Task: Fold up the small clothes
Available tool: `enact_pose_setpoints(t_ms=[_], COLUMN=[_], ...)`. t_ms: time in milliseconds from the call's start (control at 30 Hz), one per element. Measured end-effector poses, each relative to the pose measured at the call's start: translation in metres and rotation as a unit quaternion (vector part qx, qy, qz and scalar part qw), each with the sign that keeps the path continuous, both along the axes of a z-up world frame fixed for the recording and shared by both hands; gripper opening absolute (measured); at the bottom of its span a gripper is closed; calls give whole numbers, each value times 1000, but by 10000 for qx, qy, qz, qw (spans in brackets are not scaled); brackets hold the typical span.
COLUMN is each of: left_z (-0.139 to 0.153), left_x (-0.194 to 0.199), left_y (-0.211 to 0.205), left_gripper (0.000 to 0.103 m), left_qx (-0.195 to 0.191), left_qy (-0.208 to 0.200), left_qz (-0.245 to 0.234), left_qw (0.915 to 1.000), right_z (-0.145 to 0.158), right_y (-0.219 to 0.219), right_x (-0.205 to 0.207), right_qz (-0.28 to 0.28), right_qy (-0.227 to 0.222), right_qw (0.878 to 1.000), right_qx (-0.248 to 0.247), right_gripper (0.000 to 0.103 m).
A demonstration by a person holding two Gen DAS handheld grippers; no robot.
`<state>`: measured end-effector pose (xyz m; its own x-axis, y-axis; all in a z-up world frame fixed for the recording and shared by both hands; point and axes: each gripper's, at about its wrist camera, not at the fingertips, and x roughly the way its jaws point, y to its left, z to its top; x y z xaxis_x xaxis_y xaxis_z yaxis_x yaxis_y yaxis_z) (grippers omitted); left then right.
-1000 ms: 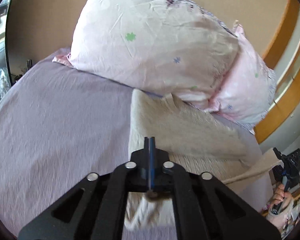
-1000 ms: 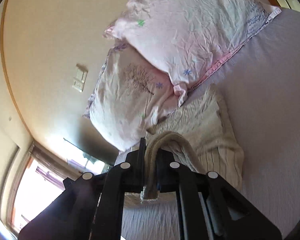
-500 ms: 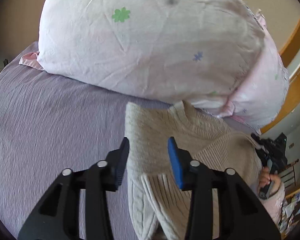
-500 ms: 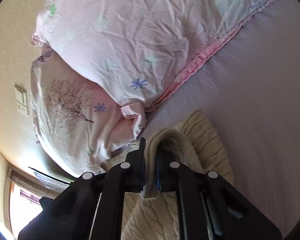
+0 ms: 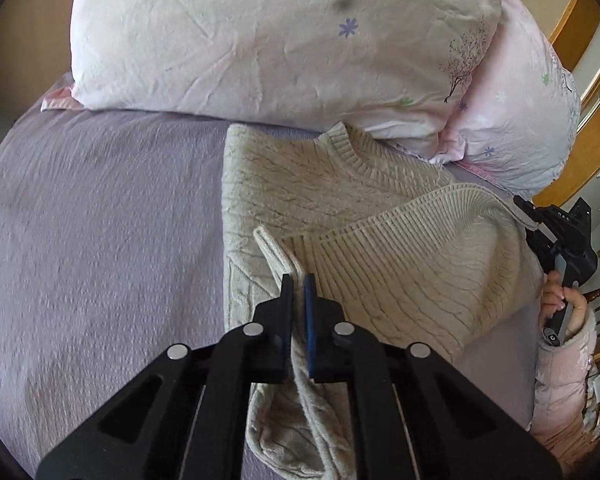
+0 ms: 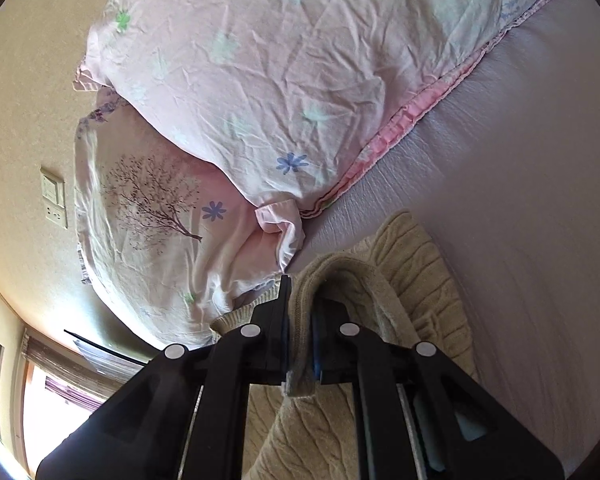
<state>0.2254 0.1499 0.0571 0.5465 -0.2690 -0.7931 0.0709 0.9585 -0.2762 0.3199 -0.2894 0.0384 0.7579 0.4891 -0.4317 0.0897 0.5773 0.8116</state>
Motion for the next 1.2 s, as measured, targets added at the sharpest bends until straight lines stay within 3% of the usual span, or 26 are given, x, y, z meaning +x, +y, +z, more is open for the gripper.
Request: enact_pose_setpoints(t_ms=[133, 233, 300, 433, 500, 567, 600, 633, 700, 767, 900, 933, 967, 1133, 1200], left_z=[37, 38, 22, -19, -12, 6, 18, 24, 26, 12, -26, -31, -35, -35, -31], left_x=[37, 84, 111, 135, 127, 113, 103, 96, 83, 71, 59, 59, 59, 52, 48], left_y=[8, 12, 16, 18, 20, 36, 49, 59, 69, 66, 51, 50, 51, 45, 51], left_gripper=[4, 4, 4, 5, 14, 26, 39, 42, 42, 42, 42, 43, 44, 50, 50], left_qx=[291, 790, 1037, 1046, 1082, 825, 503, 249, 6, -41, -110, -140, -136, -28, -170], left_qy=[-676, -950, -850, -256, -449, -749, -918, -967, -813, -445, 189, 257, 300, 379, 329], left_qz=[423, 974, 1136, 1094, 1063, 1314, 1409, 1399, 1226, 895, 557, 560, 602, 761, 809], left_qw=[9964, 9876, 9844, 9882, 9874, 9850, 9845, 9851, 9891, 9950, 9982, 9980, 9976, 9964, 9960], right_z=[14, 14, 3, -24, -20, -10, -2, 8, 26, 32, 19, 10, 9, 27, 29], right_y=[-6, -5, -7, -14, -15, -23, -28, -33, -33, -19, 22, 28, 31, 22, 20], right_x=[2, 16, 26, 32, 33, 29, 21, 10, -7, -9, -1, 3, 3, -15, -23], right_qz=[-131, -354, -654, -861, -791, -865, -1006, -1205, -1135, -554, 607, 649, 657, 632, 665], right_qy=[-181, -65, 202, 697, 748, 764, 615, 390, -94, -255, 104, 482, 505, 248, 74], right_qw=[9996, 9993, 9975, 9938, 9939, 9933, 9930, 9919, 9929, 9969, 9945, 9892, 9875, 9899, 9901], right_qx=[185, 64, -151, -103, -160, -76, -21, -90, -346, -489, -849, -1225, -1344, -1244, -1234], right_gripper=[9, 9, 9, 9, 14, 40, 76, 97, 97, 89, 86, 81, 81, 86, 86])
